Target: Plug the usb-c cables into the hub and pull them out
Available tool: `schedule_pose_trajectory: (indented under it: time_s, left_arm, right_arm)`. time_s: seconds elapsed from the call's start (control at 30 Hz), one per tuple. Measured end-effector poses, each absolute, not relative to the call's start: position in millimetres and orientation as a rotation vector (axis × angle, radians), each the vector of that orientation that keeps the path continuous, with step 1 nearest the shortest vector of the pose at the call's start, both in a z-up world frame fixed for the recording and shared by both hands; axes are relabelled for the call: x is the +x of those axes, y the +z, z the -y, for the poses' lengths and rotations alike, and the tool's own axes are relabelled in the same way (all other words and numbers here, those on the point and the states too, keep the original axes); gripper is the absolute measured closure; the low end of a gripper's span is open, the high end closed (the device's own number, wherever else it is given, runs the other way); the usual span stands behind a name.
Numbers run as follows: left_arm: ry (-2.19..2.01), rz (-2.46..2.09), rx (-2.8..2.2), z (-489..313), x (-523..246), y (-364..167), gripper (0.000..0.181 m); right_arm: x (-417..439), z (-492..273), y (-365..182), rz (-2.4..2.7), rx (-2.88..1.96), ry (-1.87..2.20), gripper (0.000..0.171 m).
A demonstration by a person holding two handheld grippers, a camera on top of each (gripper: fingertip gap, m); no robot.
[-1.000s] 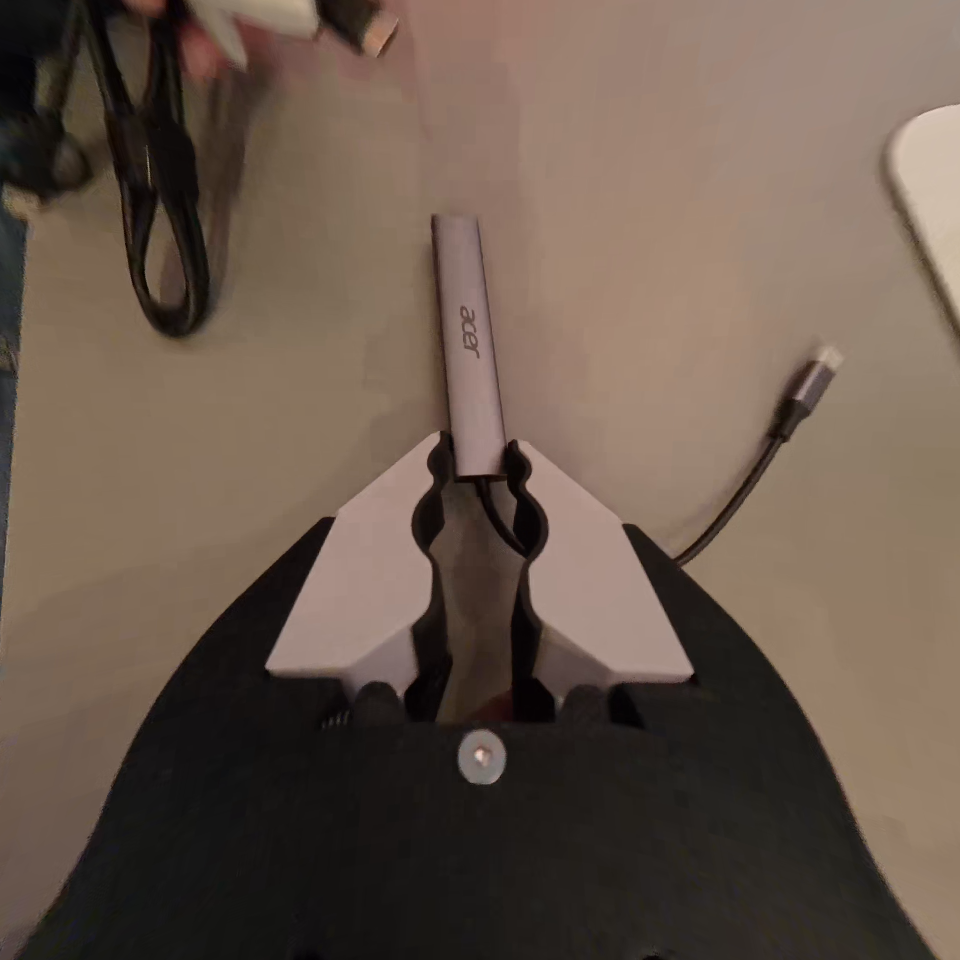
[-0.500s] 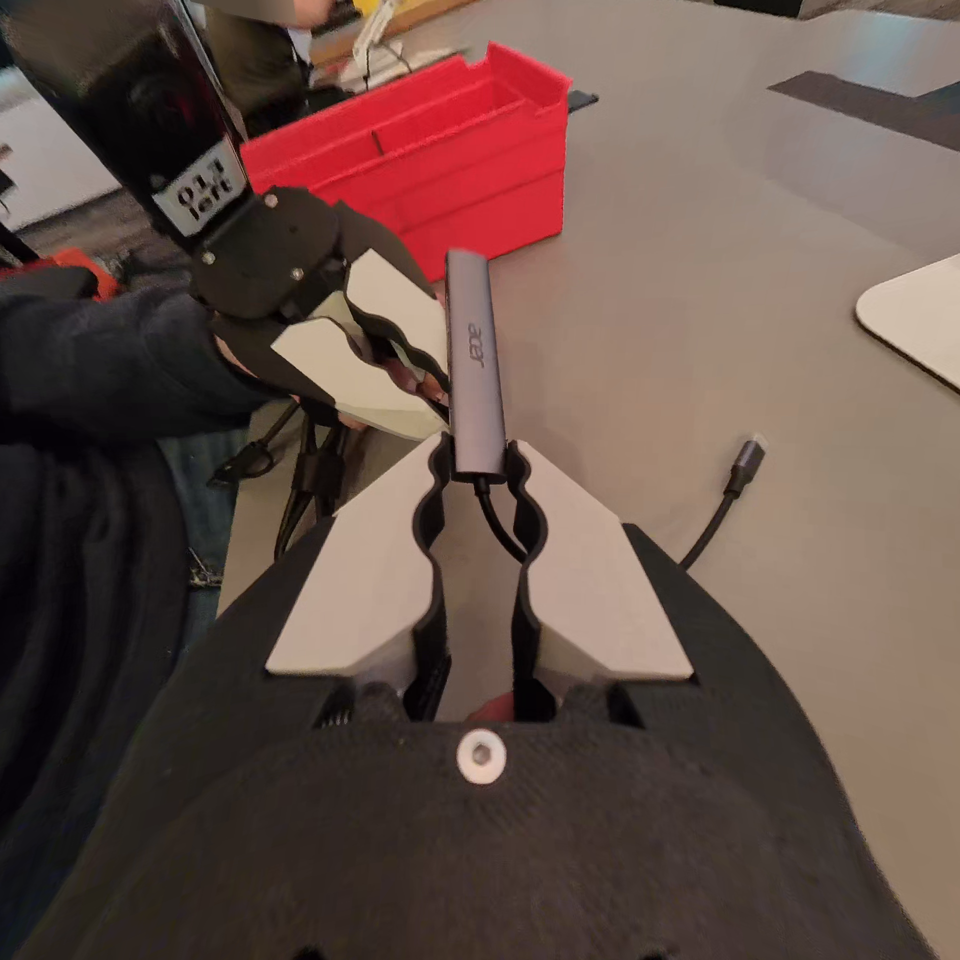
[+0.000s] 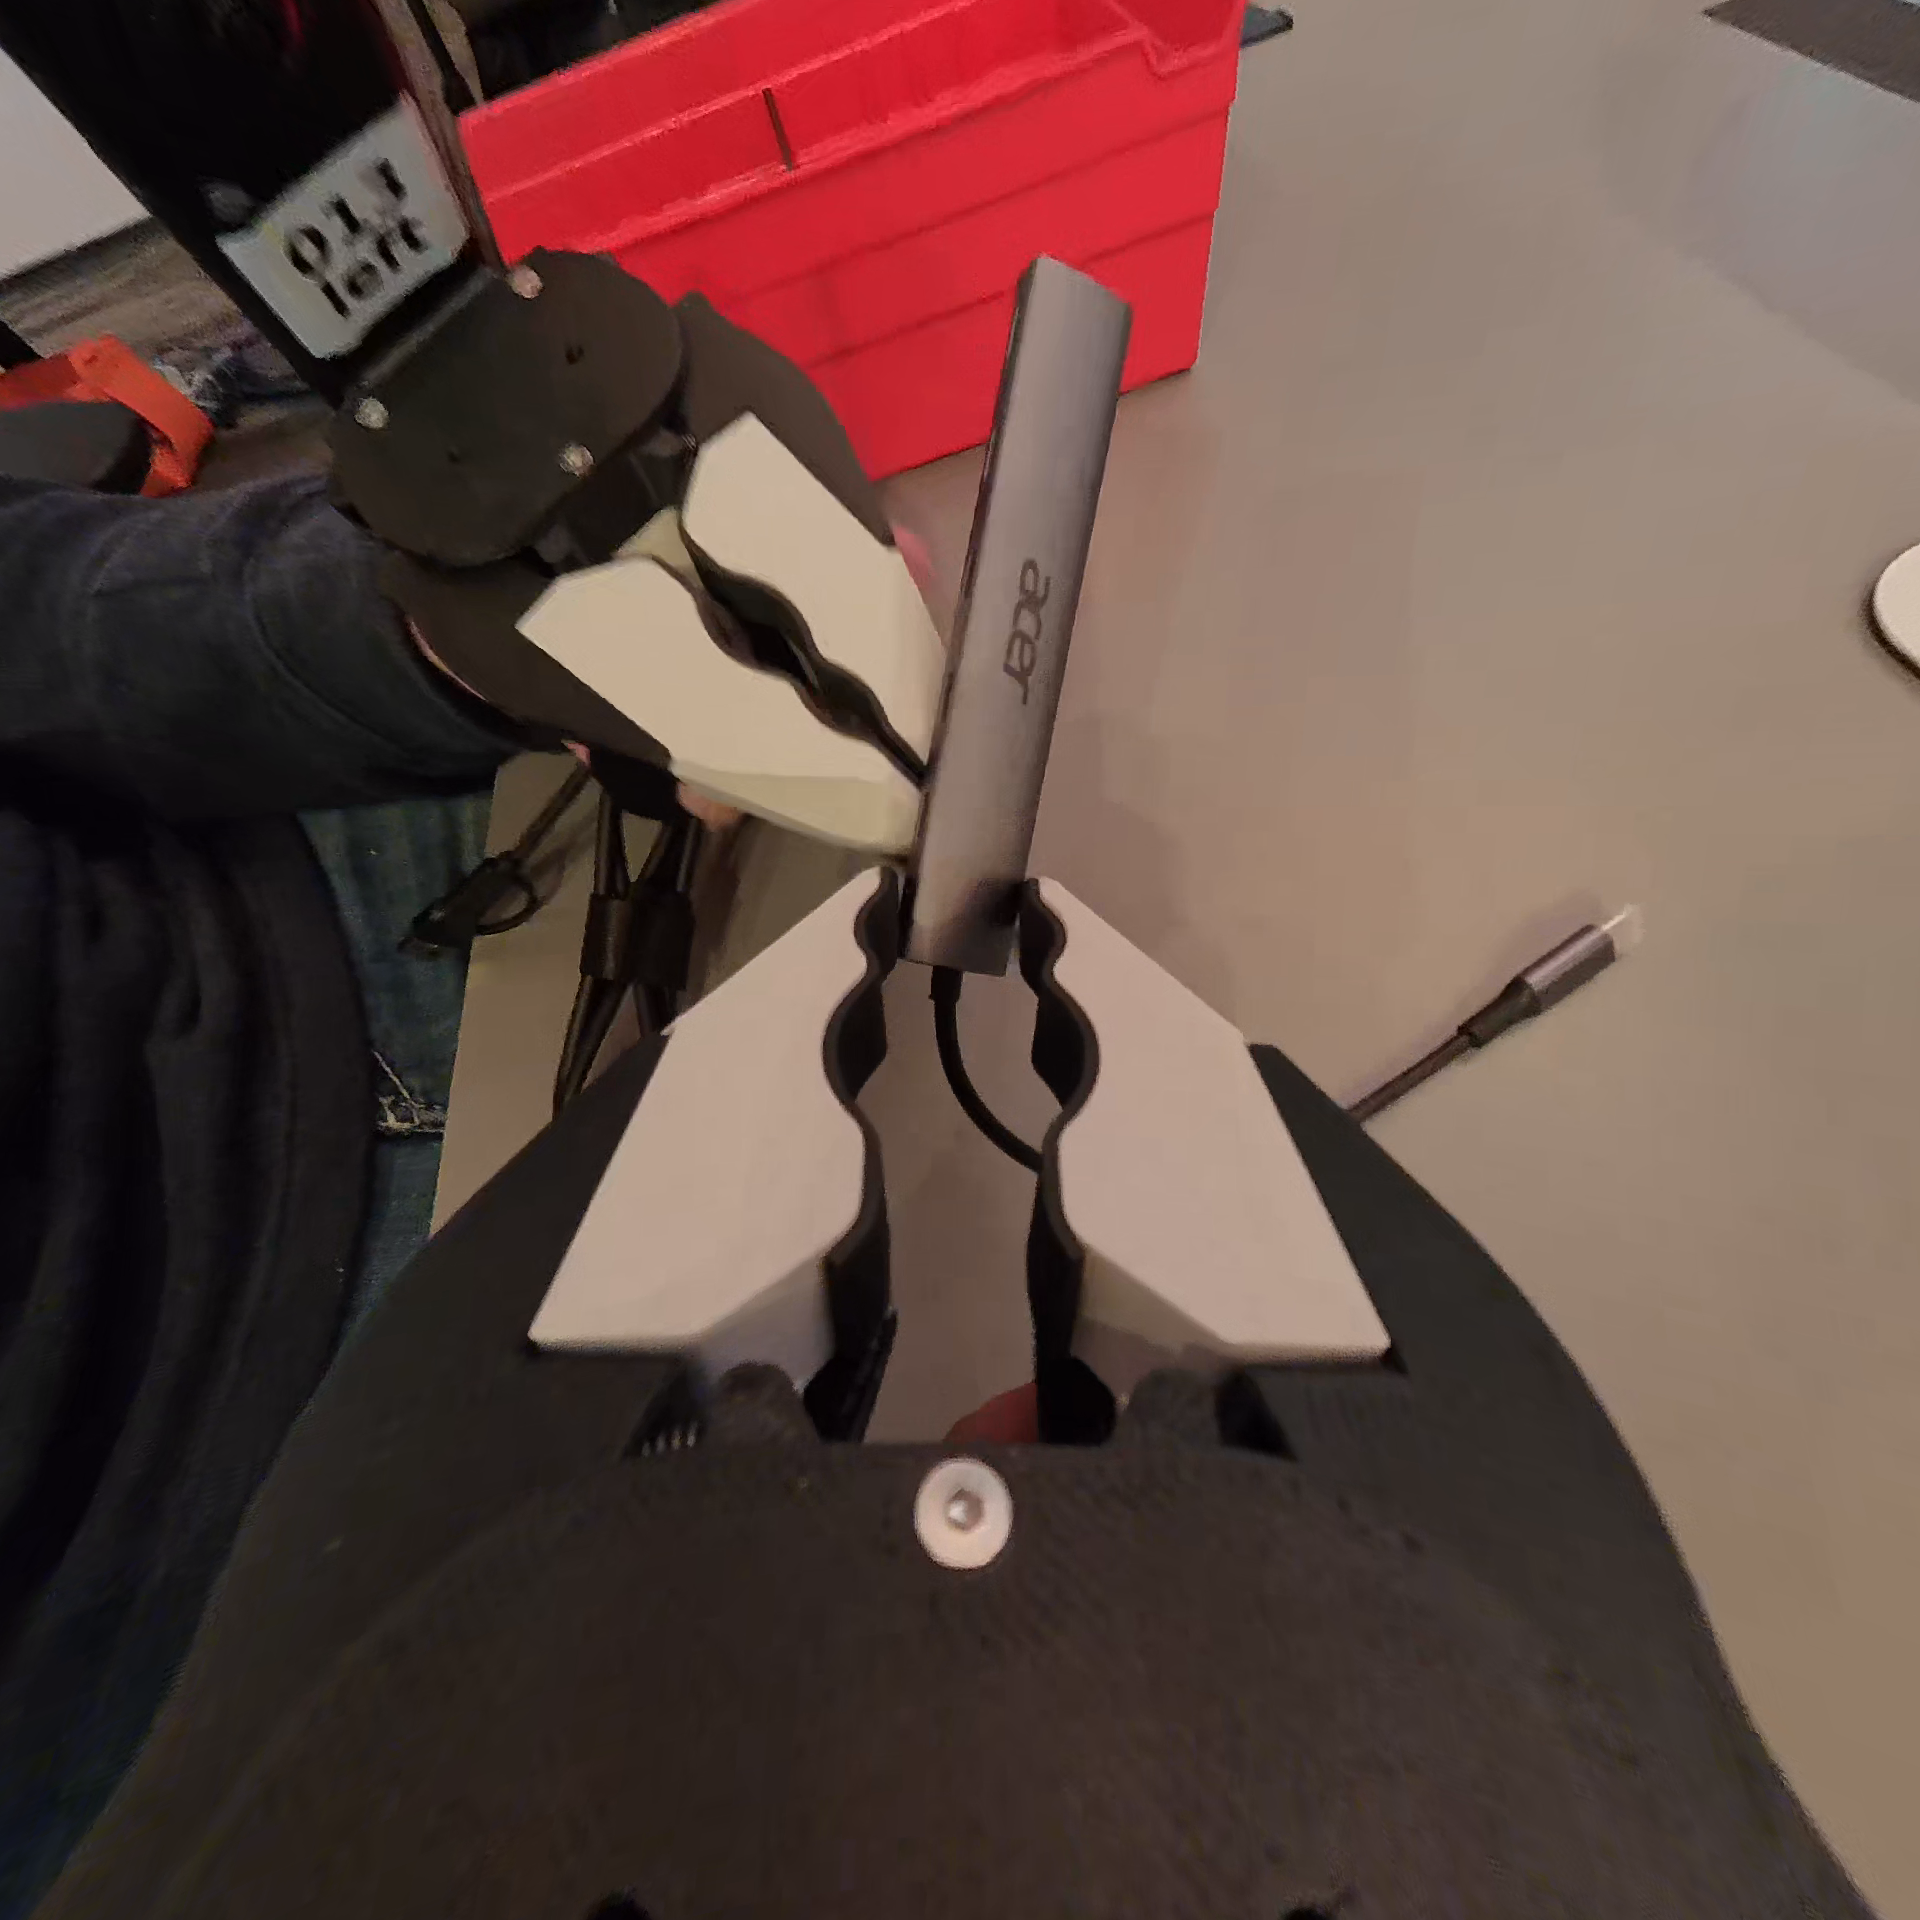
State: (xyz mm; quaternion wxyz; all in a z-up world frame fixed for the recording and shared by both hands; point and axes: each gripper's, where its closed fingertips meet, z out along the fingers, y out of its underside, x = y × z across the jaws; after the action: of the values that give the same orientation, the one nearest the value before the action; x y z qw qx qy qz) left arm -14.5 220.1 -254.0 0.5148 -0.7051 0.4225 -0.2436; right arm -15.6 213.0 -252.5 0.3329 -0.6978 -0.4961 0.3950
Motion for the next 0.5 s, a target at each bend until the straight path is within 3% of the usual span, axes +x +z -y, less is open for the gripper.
schedule_pose_trajectory:
  time_s: [0.03,0.5]
  left_arm:
    - [-0.601,-1.006,-1.678,-219.2,-14.1,-251.1,0.181]
    - [-0.635,-0.962,-1.675,-222.4,-14.5,-247.2,0.18]
  right_arm:
    - [-15.2,-213.4,-255.8,1.301,-1.838,1.02,0.151]
    - [-11.6,-216.8,-253.4,1.256,-1.809,0.952,0.152]
